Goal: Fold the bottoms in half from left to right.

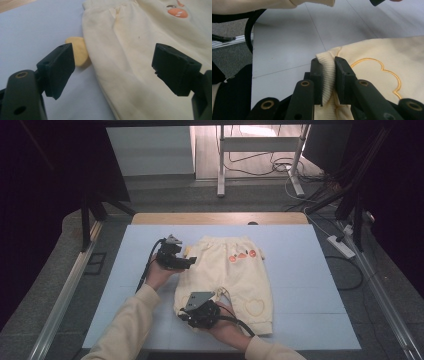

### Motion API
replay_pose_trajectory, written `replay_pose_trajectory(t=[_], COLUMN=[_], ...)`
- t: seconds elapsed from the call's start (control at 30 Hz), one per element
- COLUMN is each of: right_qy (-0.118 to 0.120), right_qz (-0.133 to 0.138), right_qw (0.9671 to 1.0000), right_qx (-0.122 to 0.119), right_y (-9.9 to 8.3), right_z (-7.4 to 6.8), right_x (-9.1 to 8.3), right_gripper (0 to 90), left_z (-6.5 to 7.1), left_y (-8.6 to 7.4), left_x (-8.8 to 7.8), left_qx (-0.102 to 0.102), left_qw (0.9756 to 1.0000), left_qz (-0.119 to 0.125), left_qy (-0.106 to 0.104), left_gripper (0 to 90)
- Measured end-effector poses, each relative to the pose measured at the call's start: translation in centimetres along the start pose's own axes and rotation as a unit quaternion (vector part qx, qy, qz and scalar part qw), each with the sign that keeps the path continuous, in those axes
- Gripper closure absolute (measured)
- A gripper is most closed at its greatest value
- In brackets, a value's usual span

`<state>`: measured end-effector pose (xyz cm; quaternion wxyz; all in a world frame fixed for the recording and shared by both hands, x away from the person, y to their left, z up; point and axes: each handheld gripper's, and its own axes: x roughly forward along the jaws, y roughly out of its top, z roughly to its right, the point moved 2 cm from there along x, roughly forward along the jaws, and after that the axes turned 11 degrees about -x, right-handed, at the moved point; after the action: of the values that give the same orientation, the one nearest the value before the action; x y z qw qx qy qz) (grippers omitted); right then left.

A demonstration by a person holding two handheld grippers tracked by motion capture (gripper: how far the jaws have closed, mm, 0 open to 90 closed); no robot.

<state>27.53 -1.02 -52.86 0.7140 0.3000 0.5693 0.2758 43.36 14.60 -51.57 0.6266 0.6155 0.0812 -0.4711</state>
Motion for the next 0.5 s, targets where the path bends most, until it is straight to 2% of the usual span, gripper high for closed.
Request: replay_pose_trajectory(t=[0.23, 0.33, 0.5], right_qy=[-0.002, -0.002, -0.004], right_qz=[-0.003, -0.003, -0.001], right_qw=[1.0000, 1.0000, 1.0000], right_qx=[-0.003, -0.004, -0.005], right_y=[0.0, 0.0, 0.0], right_z=[-0.1, -0.1, -0.1], right_x=[0.1, 0.1, 0.1], right_gripper=[77.5, 77.5, 77.5], left_z=[-0.4, -0.4, -0.5], left_y=[-0.2, -0.3, -0.4], left_x=[1.1, 1.3, 1.7], left_qx=[-0.001, 0.001, -0.001], left_qw=[0.9999, 0.9998, 0.9996], left_qz=[-0.013, -0.019, -0.027], left_qy=[0.005, 0.005, 0.006], left_gripper=[20.8, 24.6, 24.6])
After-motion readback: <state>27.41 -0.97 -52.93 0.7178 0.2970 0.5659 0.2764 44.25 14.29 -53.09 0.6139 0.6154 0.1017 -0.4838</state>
